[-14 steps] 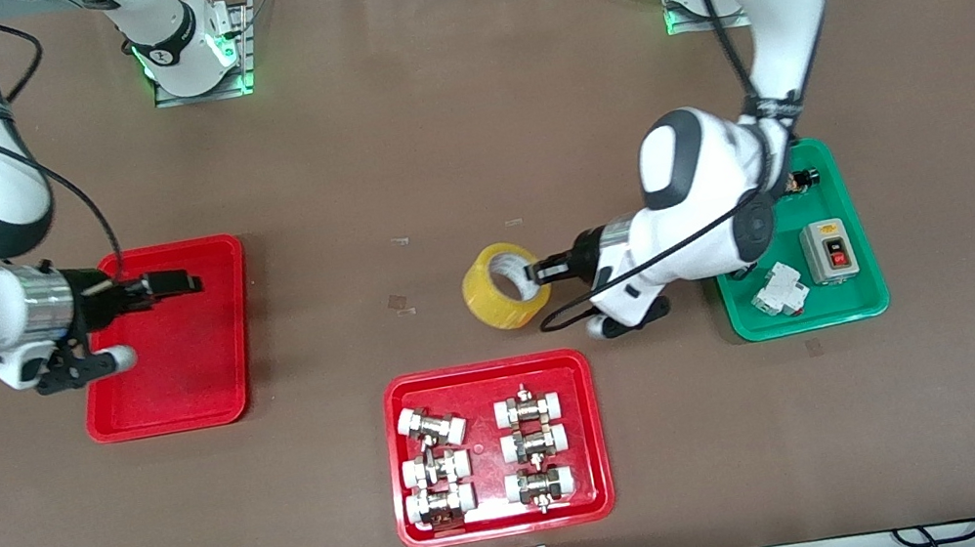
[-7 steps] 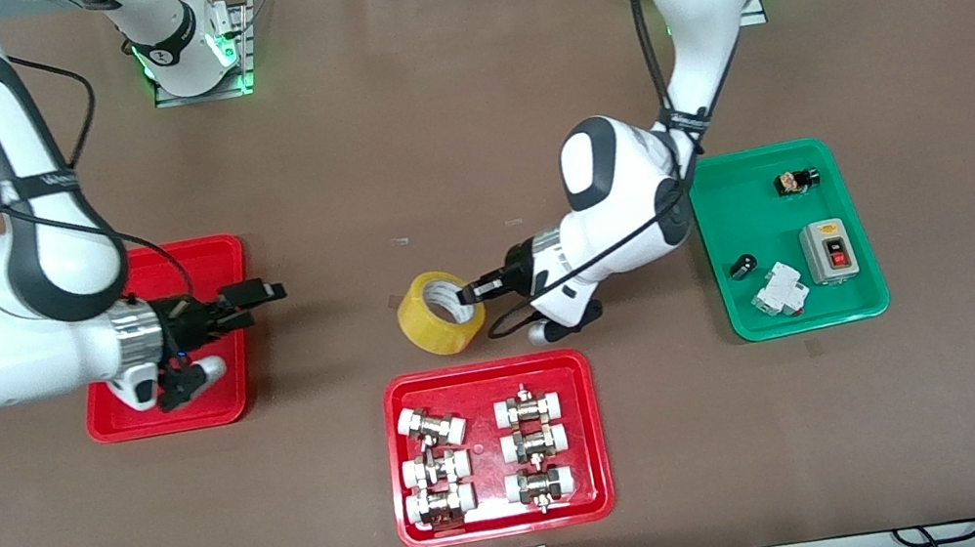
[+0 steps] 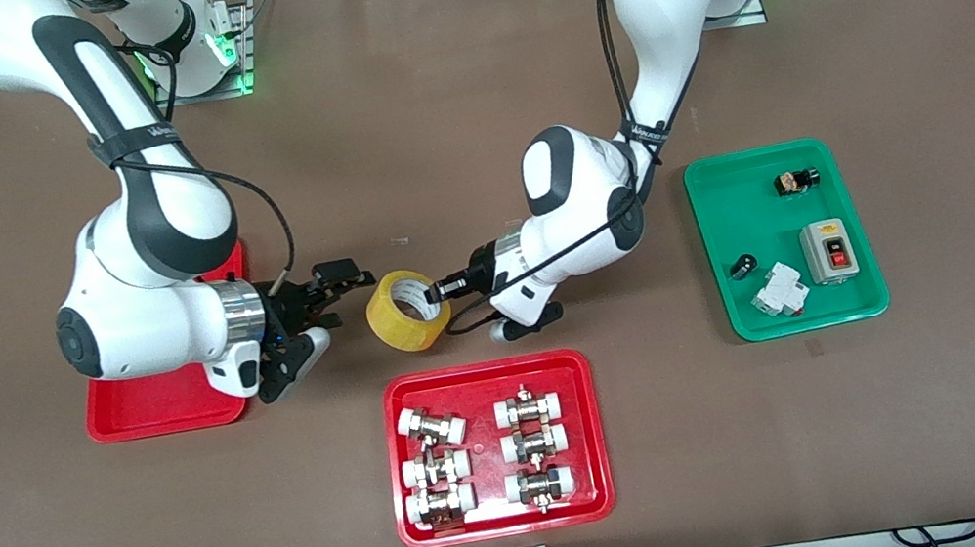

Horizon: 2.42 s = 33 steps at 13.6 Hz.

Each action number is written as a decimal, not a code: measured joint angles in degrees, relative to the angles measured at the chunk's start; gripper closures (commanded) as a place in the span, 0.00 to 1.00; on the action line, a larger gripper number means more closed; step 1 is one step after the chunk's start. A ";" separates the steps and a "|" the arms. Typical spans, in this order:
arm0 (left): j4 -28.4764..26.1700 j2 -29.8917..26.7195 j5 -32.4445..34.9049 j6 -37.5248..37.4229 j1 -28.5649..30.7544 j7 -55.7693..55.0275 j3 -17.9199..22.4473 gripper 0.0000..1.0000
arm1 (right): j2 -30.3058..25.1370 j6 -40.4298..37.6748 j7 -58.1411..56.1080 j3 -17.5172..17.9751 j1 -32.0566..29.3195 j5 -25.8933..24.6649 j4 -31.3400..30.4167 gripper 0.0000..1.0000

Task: Left arm passes tape to right arm into tray
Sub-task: 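Carry the tape toward the middle while the right gripper reaches toward it, then grasp the tape roll with the right gripper beside the left gripper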

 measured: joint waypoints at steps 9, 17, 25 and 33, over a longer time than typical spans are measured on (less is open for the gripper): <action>1.21 0.25 -0.75 3.47 -2.34 1.66 0.03 0.99 | 3.58 3.33 -6.01 -0.21 0.29 4.69 1.14 0.00; 1.21 0.40 -0.75 3.61 -2.34 1.75 0.07 0.99 | 3.58 -0.58 -6.07 -0.83 0.02 5.22 1.22 0.30; 1.25 0.54 -0.83 3.59 -2.34 2.26 0.06 0.99 | 3.60 -2.06 -5.84 -1.24 -0.36 5.23 1.22 0.74; 2.49 -0.46 2.48 3.59 -0.92 3.15 1.65 0.00 | 3.62 -0.71 -5.64 -0.86 -0.33 5.64 1.99 0.74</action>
